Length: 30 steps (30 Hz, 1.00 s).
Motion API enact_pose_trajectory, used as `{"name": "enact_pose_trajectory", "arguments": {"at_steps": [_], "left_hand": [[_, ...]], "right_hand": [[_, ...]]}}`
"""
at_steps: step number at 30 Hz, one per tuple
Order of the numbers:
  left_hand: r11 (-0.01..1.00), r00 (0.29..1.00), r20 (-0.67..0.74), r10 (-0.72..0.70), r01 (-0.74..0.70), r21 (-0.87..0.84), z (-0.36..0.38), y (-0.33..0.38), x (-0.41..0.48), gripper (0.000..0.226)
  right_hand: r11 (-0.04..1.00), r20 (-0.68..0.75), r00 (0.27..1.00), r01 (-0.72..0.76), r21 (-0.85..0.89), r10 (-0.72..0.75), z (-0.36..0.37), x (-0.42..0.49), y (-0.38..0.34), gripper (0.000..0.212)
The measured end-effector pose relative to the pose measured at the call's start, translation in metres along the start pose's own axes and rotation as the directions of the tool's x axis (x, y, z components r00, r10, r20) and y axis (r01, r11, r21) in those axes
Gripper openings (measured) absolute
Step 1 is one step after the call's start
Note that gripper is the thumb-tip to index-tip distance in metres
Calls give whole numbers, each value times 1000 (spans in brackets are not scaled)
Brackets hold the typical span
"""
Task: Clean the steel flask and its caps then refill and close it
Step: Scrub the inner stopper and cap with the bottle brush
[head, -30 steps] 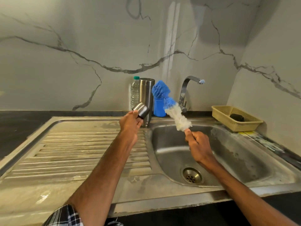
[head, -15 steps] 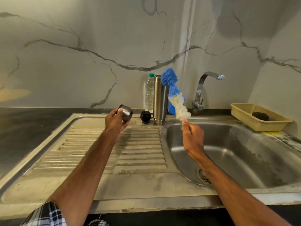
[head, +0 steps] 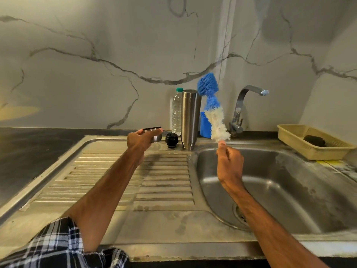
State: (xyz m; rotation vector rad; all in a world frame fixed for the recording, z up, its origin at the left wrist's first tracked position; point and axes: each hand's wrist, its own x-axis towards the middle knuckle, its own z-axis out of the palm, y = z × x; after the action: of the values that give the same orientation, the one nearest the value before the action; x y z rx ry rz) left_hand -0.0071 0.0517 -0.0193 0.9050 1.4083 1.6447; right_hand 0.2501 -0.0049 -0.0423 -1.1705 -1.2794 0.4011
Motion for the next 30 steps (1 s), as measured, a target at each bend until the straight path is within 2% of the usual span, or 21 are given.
{"name": "enact_pose_trajectory", "arguments": {"at_steps": [1,2,4,6,8,10,12,14,21,24,30], "left_hand": [[997,999,-43,16,-13,71,-1,1,4,116],[991,997,-60,38,-30,133,-2,2,7,119],[970,997,-27,78,-70,233,-3,5,11,98],[953,993,72,92,-108,283,-3,8,15,76],[916,980,161,116,-169,364,-1,8,20,64],[813,966,191,177,-252,524,2,8,26,68],[655,956,188,223,-290,698,6,9,29,74],[536,950,200,242,-302,788,8,8,34,73],[469,946,180,271,-293,833,8,-2,40,64],[404,946,222,235,-303,863,2,-5,44,64],[372,940,283,192,-337,865,1,-5,44,68]], "right_hand": [[1000,-3,1000,4,-1,-4,0,1,0,51],[1000,-6,1000,7,-1,-7,0,1,0,52],[1000,-10,1000,3,4,-3,0,2,-1,52],[1000,-16,1000,-15,13,15,0,2,-1,52],[999,-23,999,-30,23,31,-1,3,-1,52],[999,-27,999,-44,28,45,-3,4,-1,52],[998,-26,998,-60,36,61,-4,5,0,52],[997,-21,997,-68,41,69,-4,5,0,53],[995,-17,996,-92,38,93,-5,8,2,52],[993,-19,993,-114,38,114,-5,10,5,52],[990,-21,990,-140,3,140,-7,10,4,49]]}}
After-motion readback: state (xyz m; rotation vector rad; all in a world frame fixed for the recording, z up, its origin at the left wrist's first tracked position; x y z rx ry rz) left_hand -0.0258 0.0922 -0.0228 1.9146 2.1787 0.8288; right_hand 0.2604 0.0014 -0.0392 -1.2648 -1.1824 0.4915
